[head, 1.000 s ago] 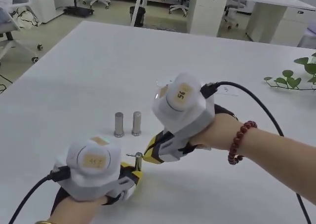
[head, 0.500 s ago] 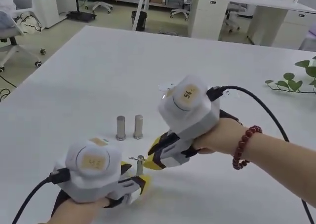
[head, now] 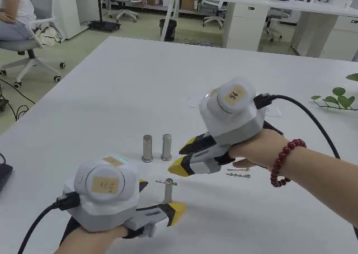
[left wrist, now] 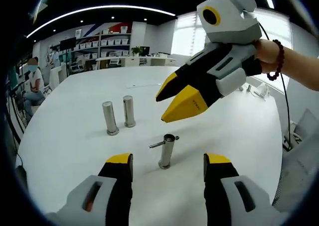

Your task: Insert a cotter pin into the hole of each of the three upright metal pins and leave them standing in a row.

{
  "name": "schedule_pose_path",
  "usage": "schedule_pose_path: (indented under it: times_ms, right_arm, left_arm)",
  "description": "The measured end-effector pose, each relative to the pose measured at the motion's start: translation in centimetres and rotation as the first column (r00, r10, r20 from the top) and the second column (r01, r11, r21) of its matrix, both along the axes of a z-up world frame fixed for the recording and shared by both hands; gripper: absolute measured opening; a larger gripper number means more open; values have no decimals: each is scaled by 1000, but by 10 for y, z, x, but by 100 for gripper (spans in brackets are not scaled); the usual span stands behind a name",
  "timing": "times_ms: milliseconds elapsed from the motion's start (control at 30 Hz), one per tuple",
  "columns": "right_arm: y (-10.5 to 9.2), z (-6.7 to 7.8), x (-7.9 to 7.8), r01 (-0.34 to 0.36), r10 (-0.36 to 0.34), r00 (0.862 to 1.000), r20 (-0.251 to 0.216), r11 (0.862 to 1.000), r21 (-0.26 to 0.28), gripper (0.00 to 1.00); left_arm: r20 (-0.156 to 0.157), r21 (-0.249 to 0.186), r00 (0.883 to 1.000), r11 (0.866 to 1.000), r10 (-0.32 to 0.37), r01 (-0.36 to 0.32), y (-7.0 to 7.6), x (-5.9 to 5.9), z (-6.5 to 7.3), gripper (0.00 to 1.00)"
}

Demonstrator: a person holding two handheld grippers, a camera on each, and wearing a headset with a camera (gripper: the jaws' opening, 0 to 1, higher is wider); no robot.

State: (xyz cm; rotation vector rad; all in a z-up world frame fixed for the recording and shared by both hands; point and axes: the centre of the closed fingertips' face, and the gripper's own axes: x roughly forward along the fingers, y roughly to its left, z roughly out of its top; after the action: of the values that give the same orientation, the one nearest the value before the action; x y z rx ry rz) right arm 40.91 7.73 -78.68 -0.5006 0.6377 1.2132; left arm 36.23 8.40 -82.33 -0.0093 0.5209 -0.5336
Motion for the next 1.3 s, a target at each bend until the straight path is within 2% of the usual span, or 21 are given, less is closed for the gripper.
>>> schedule_pose_path:
  times_ms: [200, 367, 533, 633, 733, 867, 1300]
  right_arm:
    - [4, -1, 12, 47, -47, 999, -5, 997, 55, 33]
    - [10, 0, 26, 95, -95, 995, -11, 988, 125, 33]
    - [14, -4, 35, 113, -114, 993, 6, 985, 134, 33]
    - [17, -8, 43, 126, -130, 991, 17, 981, 146, 33]
    - [18, -8, 47, 133, -139, 990, 26, 978, 159, 33]
    - [21, -16, 52, 133, -141, 989, 40, 979, 157, 31]
    - [30, -30, 70, 191, -201, 979, 18, 954, 232, 26]
  left_arm:
    - [25, -25, 1000, 1000, 0, 1, -1, -5, 12, 65]
    - [43, -48, 999, 999, -2, 4, -1, -9, 23, 70]
    - [60, -74, 998, 997, 0, 5, -2, -12, 31, 74]
    - [66, -79, 998, 997, -6, 11, -3, -14, 35, 76]
    - [70, -84, 998, 996, -7, 13, -3, -15, 39, 77]
    - [75, -93, 997, 996, -7, 14, -4, -17, 43, 80]
    - [97, -71, 995, 997, -11, 18, -1, -23, 53, 80]
